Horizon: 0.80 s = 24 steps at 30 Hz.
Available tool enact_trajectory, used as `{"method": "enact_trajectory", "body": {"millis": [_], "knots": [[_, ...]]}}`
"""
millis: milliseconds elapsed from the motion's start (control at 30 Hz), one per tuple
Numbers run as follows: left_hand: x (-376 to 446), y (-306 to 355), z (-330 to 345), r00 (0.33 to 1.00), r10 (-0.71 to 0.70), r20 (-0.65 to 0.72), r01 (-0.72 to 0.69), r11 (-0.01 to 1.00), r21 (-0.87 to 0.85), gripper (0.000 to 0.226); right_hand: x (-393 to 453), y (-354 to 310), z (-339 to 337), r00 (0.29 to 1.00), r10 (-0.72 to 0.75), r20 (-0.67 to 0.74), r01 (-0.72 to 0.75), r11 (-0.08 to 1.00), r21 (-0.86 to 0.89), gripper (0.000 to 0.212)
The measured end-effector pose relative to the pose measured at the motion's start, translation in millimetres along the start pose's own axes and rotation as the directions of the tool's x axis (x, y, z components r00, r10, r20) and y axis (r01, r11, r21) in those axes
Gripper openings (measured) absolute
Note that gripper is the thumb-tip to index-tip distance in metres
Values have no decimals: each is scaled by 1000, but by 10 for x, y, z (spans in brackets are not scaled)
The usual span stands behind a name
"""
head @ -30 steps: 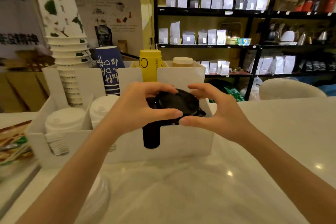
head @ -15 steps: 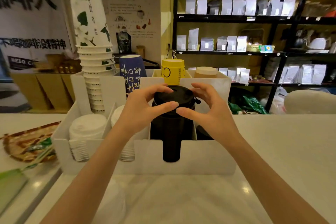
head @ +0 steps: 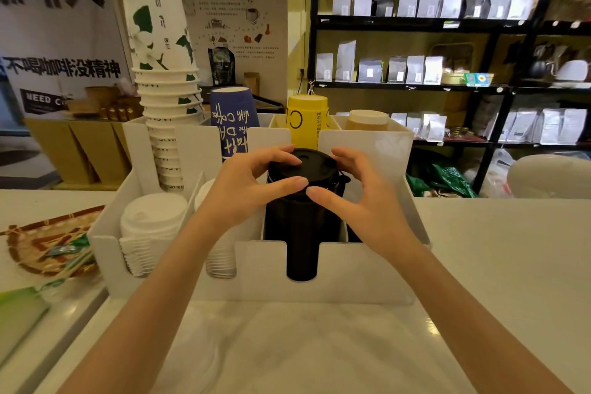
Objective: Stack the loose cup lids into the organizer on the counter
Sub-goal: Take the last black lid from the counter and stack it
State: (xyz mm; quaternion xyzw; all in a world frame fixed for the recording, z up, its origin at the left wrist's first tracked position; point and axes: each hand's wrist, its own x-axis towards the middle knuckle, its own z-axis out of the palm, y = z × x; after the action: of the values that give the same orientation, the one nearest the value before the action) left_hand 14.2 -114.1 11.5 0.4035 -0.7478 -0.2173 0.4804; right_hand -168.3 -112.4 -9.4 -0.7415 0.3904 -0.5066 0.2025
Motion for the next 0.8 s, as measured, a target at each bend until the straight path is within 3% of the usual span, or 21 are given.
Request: {"method": "enact_trajectory", "body": {"millis": [100,200,367,467,800], "knots": [[11,-35,-39,996,-51,77,57,996,-70,38,-19,-7,49,999,-43,-15,42,998,-48,56],[13,-47,-47,991,-56,119,67,994,-86,38,-32,1,72,997,-67,-36,64,995,-80,56],[-2,19,-30,996,-25,82,17,995,97,47,-4,36,3,999,-28,27,29,998,-48,52],[-21,59,35,999,11,34,-18,972,234,41,17,80,-35,996,16,83,-18,1000,25,57],[-68,30,97,1000,12,25,-18,955,295,43,43,169,-70,989,36,146,-51,994,100,62]]}}
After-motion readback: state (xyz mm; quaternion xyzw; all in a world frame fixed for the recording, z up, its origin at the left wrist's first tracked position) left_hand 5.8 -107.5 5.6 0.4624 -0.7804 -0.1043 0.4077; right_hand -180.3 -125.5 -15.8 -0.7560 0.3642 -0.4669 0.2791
